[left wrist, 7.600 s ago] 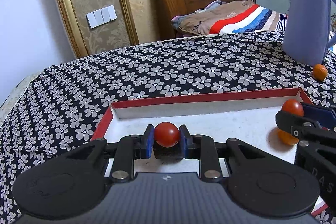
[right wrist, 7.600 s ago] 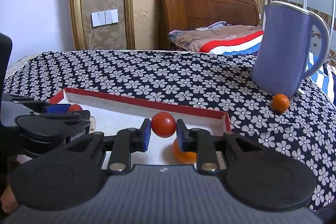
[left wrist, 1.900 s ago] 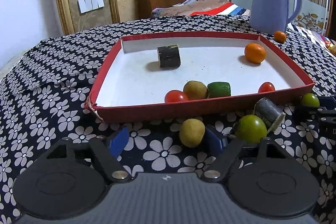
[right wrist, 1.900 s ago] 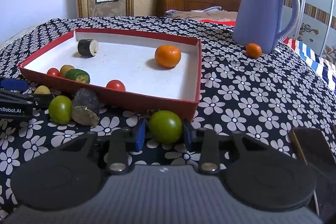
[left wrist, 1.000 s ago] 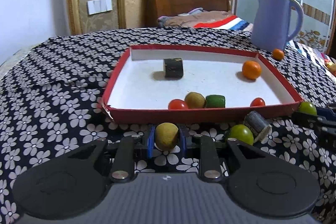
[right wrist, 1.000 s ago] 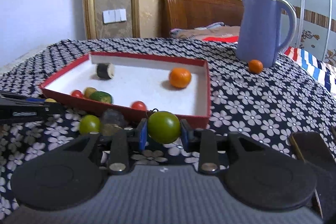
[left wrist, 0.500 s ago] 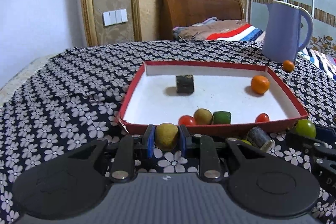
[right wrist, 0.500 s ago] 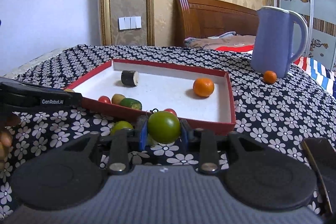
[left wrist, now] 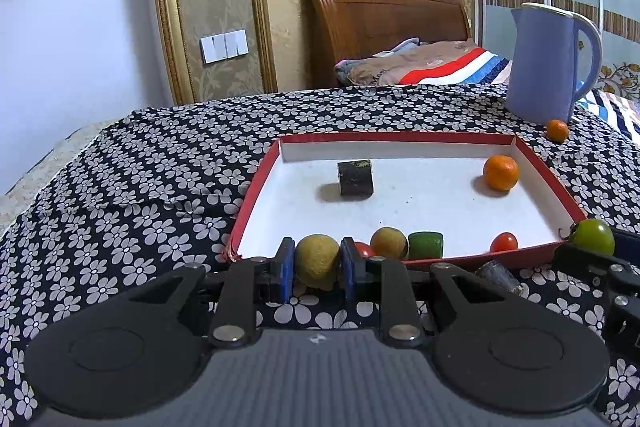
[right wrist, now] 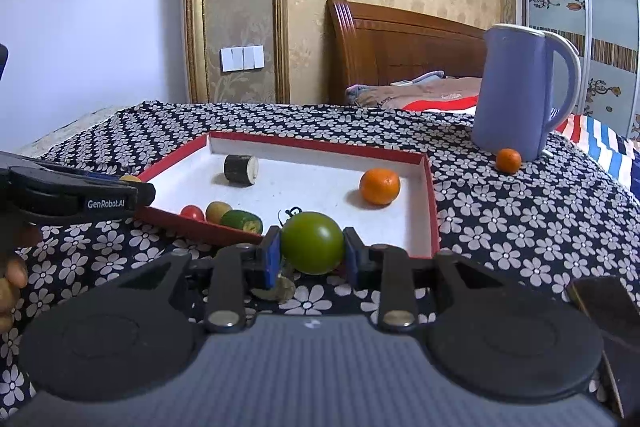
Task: Organize fruits
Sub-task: 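Carry the green fruit with the right tool while the left tool carries the yellow fruit over the tray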
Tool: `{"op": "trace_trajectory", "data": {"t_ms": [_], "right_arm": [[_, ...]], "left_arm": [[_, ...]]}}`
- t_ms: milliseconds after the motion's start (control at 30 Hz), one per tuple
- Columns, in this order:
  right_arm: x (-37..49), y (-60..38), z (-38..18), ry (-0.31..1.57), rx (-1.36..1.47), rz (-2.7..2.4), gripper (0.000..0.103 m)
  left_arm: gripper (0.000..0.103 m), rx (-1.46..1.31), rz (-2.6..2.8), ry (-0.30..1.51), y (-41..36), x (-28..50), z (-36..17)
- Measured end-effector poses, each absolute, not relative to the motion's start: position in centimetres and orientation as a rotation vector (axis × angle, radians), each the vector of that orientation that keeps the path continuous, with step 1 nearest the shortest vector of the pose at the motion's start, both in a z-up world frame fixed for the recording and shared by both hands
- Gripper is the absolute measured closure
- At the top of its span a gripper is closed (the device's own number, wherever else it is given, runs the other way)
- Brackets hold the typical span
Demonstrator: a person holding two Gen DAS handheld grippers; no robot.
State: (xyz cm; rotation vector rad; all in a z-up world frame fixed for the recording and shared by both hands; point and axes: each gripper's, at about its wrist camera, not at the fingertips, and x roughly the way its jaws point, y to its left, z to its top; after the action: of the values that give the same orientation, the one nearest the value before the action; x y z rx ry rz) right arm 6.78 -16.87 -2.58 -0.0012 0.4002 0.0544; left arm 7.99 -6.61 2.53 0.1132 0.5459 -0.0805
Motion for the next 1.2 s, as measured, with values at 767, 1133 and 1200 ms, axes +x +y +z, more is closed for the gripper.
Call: {"op": "trace_trajectory", "data": {"t_ms": [767, 1133, 1200], "right_arm": [[7.6, -15.8, -2.0, 0.390, -0.027, 0.069, 0.073], [7.9, -15.1, -1.1, 0.371, -0.048, 0.071, 0.073], [8.0, -15.1, -1.1, 0.371, -0.052, 0.072, 0.073]], "left_arm": [[0.080, 0.131, -0.077, 0.535, -7.1, 8.4, 2.9], [0.080, 0.139, -0.073, 0.533, -7.2, 8.8, 3.1], [0.080, 0.139, -0.074, 0.531, -7.3, 8.8, 3.2]]}}
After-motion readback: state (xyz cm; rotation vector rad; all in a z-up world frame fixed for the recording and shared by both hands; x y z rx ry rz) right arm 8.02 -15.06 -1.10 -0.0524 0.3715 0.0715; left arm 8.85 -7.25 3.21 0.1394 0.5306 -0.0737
